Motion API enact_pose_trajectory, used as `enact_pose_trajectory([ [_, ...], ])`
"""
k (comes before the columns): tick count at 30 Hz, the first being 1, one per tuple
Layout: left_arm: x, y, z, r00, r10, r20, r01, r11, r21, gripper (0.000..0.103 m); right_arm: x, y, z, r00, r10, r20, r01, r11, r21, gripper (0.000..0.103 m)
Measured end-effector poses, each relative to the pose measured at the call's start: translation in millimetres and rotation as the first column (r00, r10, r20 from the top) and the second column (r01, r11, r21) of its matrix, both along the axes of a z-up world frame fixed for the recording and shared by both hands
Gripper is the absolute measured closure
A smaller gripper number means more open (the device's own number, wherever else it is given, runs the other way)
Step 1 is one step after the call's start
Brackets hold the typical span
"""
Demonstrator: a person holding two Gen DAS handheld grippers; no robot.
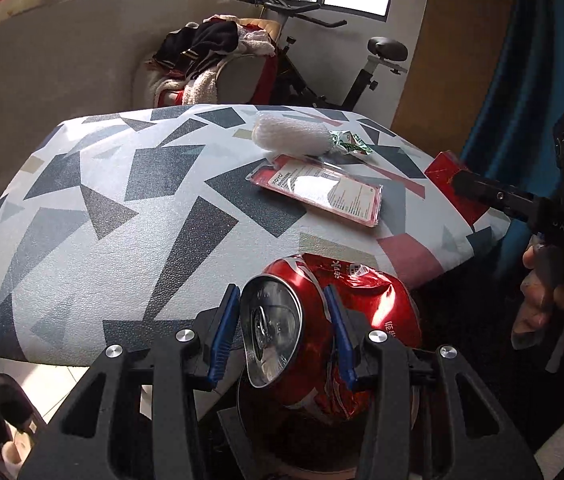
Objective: Collect trash
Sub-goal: 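Drop the red can into the bin with the left tool while the right drops the cigarette box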
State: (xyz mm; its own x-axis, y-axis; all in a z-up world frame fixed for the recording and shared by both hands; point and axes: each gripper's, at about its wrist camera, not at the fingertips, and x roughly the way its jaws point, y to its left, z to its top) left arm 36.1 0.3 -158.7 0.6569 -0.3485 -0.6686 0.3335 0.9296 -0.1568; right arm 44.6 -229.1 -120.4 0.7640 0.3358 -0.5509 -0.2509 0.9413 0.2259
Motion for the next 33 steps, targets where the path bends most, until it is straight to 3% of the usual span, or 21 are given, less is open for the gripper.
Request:
enact_pose_trajectory([
  [7, 4.1, -13.0, -7.8, 0.999, -0.023, -0.048, 0.020, 0.997, -0.069, 0.057, -6.2, -7.4, -1.4, 1.000, -0.018, -0.005, 0.018, 1.000, 0.007, 0.013],
  [9, 4.4, -12.1, -6.0, 0.999, 0.003, -0.039, -0.007, 0.996, -0.092, 0.021, -8.1, -10.4, -2.2, 1.000, -0.026, -0.009, 0.026, 1.000, 0.012, 0.013],
  [10, 2.9, -9.8, -2.9, 1.000, 0.018, -0.022, -0.020, 0.993, -0.112, 0.019, -9.1, -11.6, -2.4, 1.000, -0.029, -0.010, 0.029, 0.999, 0.014, 0.013],
  [12, 2.3, -7.4, 2.8, 1.000, 0.024, -0.008, -0.025, 0.990, -0.136, 0.018, -11.5, -13.0, -3.9, 0.999, -0.032, -0.014, 0.032, 0.999, 0.014, 0.013],
  [22, -19.0, 10.9, 35.4, 0.990, 0.107, 0.090, -0.099, 0.991, -0.089, 0.009, -23.6, -4.7, -23.1, 0.998, -0.009, -0.056, 0.010, 1.000, 0.006, 0.013],
  [33, -35.0, 37.4, 35.5, 0.973, 0.217, 0.083, -0.210, 0.974, -0.087, 0.007, -37.5, 23.2, -45.4, 0.993, 0.065, -0.099, -0.071, 0.996, -0.057, 0.013],
])
